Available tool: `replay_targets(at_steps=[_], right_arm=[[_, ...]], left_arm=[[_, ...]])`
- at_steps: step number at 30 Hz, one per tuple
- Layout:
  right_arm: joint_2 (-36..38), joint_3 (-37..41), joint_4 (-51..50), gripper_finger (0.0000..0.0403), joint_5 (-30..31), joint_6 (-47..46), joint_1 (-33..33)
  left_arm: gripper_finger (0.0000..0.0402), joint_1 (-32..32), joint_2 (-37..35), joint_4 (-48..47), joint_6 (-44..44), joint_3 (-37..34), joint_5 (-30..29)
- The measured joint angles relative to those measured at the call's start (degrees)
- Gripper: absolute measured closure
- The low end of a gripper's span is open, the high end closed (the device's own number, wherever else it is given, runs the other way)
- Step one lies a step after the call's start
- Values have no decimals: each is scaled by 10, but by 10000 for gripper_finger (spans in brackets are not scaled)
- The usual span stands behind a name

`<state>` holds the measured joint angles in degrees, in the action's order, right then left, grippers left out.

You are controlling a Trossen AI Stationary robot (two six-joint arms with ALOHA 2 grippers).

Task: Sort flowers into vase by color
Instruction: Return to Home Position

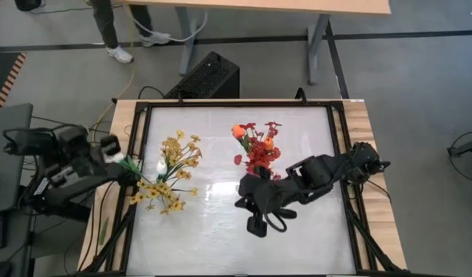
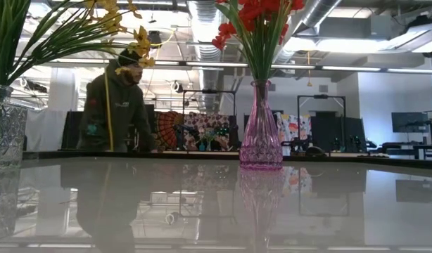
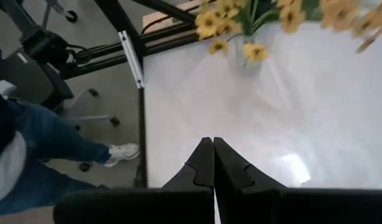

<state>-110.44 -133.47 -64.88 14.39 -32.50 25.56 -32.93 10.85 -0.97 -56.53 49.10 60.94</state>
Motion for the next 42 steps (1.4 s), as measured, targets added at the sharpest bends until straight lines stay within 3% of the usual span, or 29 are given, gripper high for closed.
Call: replay_targets(at_steps=[2, 5, 10, 13, 20, 23, 25, 31, 37, 42], right_arm=[[2, 0, 4, 382, 0, 24, -11], [5, 0, 4, 382, -9, 62, -32], [26, 0, -12, 382, -33, 100, -63], [55, 0, -47, 382, 2, 115, -59], [143, 0, -130, 382, 145, 102, -30], [180, 14, -138, 382, 247, 95, -40], [212, 54, -138, 382, 284, 84, -61], [345, 298, -82, 382, 286, 13, -136], [546, 580, 146, 382, 284, -13, -187], [657, 778, 308, 382, 234, -21, -229]], left_arm=[[401, 0, 16, 29, 60, 0, -50], [401, 0, 30, -23, 201, -1, -154], [401, 0, 25, -173, 469, -1, -464], [401, 0, 26, -238, 545, -6, -613], [401, 0, 25, -282, 597, -37, -649], [402, 0, 15, -285, 606, -58, -703], [402, 0, 1, -284, 614, -70, -737], [402, 0, -52, -309, 595, -114, -775], [402, 0, -90, -367, 584, -122, -834], [402, 0, -101, -369, 572, -121, -871]])
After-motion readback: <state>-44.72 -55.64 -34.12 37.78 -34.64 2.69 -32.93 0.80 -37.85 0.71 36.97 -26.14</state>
